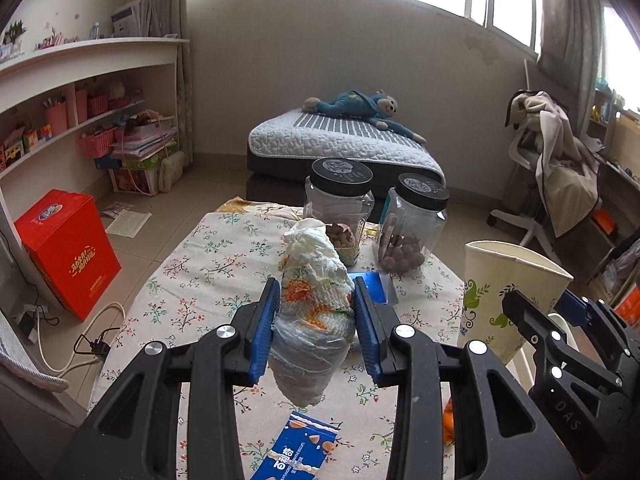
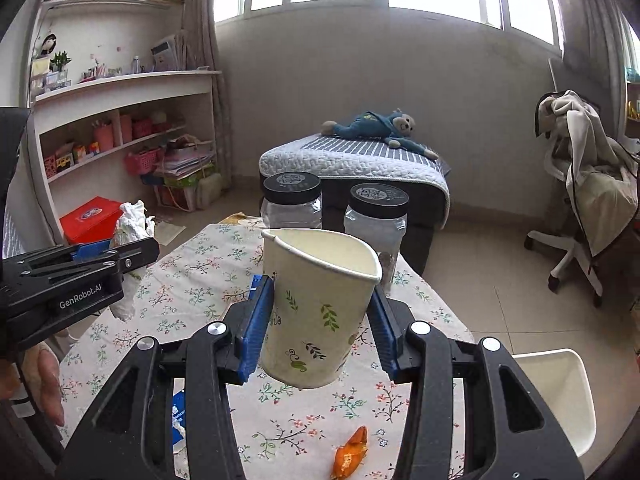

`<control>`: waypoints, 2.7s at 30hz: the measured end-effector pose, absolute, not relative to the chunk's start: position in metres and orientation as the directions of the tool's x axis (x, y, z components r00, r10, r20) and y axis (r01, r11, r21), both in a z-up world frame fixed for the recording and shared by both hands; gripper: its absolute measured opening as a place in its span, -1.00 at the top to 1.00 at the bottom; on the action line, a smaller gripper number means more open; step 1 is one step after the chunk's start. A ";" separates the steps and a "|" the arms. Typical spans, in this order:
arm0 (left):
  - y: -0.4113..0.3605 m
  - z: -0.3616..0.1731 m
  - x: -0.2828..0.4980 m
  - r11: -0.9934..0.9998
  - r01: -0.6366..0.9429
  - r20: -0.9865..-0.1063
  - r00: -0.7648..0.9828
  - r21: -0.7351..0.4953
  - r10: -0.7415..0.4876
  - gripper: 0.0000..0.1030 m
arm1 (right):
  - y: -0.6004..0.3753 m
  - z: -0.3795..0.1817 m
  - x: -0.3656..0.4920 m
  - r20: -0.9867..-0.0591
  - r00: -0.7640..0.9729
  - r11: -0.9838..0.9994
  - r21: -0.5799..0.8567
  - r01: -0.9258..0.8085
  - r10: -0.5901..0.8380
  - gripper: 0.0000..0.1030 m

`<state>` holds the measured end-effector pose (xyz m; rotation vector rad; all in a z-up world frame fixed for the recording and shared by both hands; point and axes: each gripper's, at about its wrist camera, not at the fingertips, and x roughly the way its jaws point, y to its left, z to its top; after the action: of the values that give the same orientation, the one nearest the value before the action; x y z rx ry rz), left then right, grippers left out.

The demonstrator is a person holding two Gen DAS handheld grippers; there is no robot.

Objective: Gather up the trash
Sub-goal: 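Carry the paper cup over the white bin and release it with the right gripper, then release the white tissue bundle into the bin with the left gripper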

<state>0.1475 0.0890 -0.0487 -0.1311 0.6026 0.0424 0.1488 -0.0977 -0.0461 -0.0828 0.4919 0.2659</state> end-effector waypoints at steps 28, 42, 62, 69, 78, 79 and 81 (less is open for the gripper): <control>-0.052 -0.044 0.159 0.990 0.081 -0.521 0.844 -0.115 -0.129 0.27 | -0.229 -0.034 0.148 -0.424 0.905 0.999 -0.017 -0.041 0.030 0.14; -0.123 -0.068 0.171 0.976 0.168 -0.589 0.778 -0.139 -0.218 0.28 | -0.326 -0.040 0.164 -0.511 0.847 0.978 0.055 0.203 -0.147 0.10; -0.226 -0.064 0.173 0.935 0.321 -0.605 0.718 -0.151 -0.344 0.27 | -0.414 -0.028 0.139 -0.493 0.815 0.879 0.186 0.439 -0.303 -0.78; -0.265 -0.064 0.174 0.914 0.371 -0.617 0.685 -0.161 -0.387 0.27 | -0.443 -0.026 0.127 -0.490 0.795 0.829 0.226 0.512 -0.358 -0.86; -0.299 -0.067 0.183 0.891 0.407 -0.633 0.640 -0.202 -0.436 -0.28 | -0.462 -0.023 0.117 -0.487 0.788 0.798 0.259 0.543 -0.378 -0.86; -0.301 -0.067 0.183 0.890 0.407 -0.633 0.639 -0.205 -0.438 -0.28 | -0.462 -0.023 0.117 -0.486 0.788 0.799 0.259 0.543 -0.378 -0.86; -0.300 -0.067 0.182 0.890 0.410 -0.634 0.638 -0.201 -0.437 -0.28 | -0.461 -0.022 0.117 -0.487 0.788 0.801 0.256 0.541 -0.377 -0.86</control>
<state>0.1817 -0.3004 -0.0668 -0.0395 0.7344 -0.4833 0.1167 -0.4614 -0.0224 0.3993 0.4328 -0.5088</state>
